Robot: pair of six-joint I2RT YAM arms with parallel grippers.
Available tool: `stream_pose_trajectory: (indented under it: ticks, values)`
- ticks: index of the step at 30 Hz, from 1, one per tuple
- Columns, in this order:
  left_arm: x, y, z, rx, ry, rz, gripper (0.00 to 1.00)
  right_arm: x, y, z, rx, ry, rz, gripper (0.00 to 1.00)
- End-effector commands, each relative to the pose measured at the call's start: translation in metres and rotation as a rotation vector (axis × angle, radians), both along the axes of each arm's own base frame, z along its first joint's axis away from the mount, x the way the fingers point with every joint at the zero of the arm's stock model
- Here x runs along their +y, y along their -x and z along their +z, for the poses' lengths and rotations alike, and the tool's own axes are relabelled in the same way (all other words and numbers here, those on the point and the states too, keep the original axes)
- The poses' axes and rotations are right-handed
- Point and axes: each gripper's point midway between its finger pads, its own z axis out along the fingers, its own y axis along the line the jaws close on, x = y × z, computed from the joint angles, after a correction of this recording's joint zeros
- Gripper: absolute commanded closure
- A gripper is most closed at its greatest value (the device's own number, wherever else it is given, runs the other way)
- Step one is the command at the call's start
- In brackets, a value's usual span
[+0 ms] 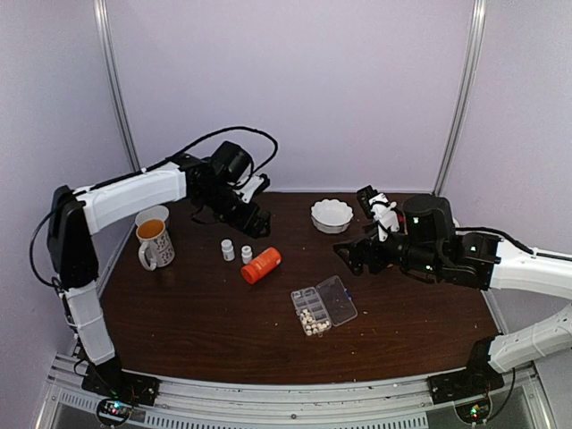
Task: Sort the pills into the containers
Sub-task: Pick up the pill bottle from the center of the board.
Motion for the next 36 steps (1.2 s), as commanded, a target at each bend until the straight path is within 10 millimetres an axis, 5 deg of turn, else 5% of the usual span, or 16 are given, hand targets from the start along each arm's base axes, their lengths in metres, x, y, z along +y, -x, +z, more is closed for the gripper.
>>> stream_pose_trajectory:
  ticks: [1, 10, 21, 36]
  values:
    - [0.018, 0.013, 0.034, -0.143, 0.118, 0.045, 0.1, -0.003, 0.0, 0.013, -0.045, -0.024, 0.005, 0.05]
    - [0.039, 0.05, -0.011, -0.251, 0.215, 0.089, 0.09, 0.0, -0.002, 0.017, -0.048, -0.035, 0.005, 0.05]
    - [0.033, 0.053, -0.052, -0.55, 0.346, 0.006, 0.1, -0.001, 0.002, 0.016, -0.031, -0.069, 0.009, 0.06]
    - [0.018, 0.053, -0.11, -0.584, 0.299, -0.127, 0.19, 0.005, 0.003, 0.021, -0.039, -0.069, 0.04, 0.07]
